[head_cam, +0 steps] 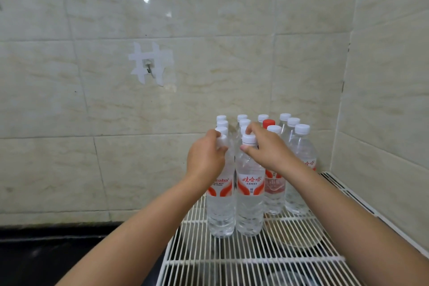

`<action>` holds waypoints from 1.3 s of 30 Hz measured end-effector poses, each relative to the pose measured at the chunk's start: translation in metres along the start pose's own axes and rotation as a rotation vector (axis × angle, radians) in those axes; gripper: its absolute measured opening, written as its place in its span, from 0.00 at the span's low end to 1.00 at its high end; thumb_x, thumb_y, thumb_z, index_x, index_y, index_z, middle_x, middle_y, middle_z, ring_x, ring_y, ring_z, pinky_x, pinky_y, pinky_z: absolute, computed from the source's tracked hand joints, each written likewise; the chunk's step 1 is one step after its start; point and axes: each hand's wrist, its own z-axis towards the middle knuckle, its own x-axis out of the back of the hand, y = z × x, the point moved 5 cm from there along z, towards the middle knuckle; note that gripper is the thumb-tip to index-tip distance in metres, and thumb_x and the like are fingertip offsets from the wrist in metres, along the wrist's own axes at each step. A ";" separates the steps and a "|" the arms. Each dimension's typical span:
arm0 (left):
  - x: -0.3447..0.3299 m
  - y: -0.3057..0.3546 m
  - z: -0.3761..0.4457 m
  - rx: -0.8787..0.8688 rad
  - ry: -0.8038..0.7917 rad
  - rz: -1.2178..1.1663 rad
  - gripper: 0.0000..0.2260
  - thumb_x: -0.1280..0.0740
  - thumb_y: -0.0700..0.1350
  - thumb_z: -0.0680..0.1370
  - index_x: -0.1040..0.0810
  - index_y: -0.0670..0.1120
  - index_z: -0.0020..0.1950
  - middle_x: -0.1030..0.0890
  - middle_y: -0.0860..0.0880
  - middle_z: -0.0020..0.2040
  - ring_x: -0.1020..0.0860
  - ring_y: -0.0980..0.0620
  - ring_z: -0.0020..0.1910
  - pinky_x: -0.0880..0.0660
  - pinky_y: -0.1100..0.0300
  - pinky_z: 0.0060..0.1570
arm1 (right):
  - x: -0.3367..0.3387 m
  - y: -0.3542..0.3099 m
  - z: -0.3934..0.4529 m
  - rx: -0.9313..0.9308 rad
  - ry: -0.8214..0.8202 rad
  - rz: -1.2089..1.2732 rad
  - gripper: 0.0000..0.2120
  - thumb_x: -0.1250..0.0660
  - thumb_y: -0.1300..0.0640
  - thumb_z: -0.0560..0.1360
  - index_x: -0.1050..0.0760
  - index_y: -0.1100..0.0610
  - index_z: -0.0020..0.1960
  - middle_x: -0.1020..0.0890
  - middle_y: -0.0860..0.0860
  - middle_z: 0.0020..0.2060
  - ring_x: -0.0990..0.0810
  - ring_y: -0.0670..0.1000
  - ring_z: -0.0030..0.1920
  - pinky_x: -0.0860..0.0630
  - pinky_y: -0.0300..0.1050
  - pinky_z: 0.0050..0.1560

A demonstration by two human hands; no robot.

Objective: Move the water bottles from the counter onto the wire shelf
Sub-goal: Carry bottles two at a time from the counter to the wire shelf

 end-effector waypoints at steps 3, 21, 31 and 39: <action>0.000 0.000 -0.001 0.000 0.011 0.005 0.16 0.37 0.45 0.79 0.30 0.44 0.66 0.20 0.43 0.59 0.23 0.44 0.58 0.26 0.54 0.52 | 0.003 0.001 -0.001 -0.009 -0.018 0.017 0.15 0.37 0.55 0.76 0.34 0.59 0.59 0.29 0.50 0.44 0.29 0.51 0.43 0.35 0.42 0.44; 0.026 -0.004 0.014 -0.185 -0.471 -0.093 0.16 0.32 0.37 0.75 0.30 0.43 0.61 0.22 0.43 0.57 0.24 0.48 0.51 0.25 0.56 0.53 | 0.009 0.015 -0.006 -0.041 -0.005 0.020 0.14 0.37 0.56 0.76 0.34 0.58 0.60 0.31 0.42 0.33 0.30 0.46 0.35 0.38 0.36 0.31; 0.032 0.018 -0.012 -0.239 -0.219 0.321 0.22 0.34 0.57 0.75 0.29 0.50 0.67 0.23 0.46 0.58 0.25 0.47 0.57 0.28 0.58 0.54 | 0.003 0.011 -0.010 0.013 0.078 -0.018 0.15 0.38 0.55 0.76 0.34 0.57 0.61 0.29 0.47 0.42 0.29 0.50 0.40 0.36 0.40 0.33; 0.024 0.018 -0.001 -0.295 -0.310 0.104 0.16 0.33 0.42 0.77 0.25 0.45 0.64 0.19 0.42 0.58 0.22 0.44 0.56 0.27 0.59 0.55 | 0.003 0.008 -0.012 0.016 0.077 -0.015 0.14 0.38 0.56 0.76 0.34 0.58 0.60 0.25 0.53 0.49 0.28 0.51 0.44 0.33 0.44 0.43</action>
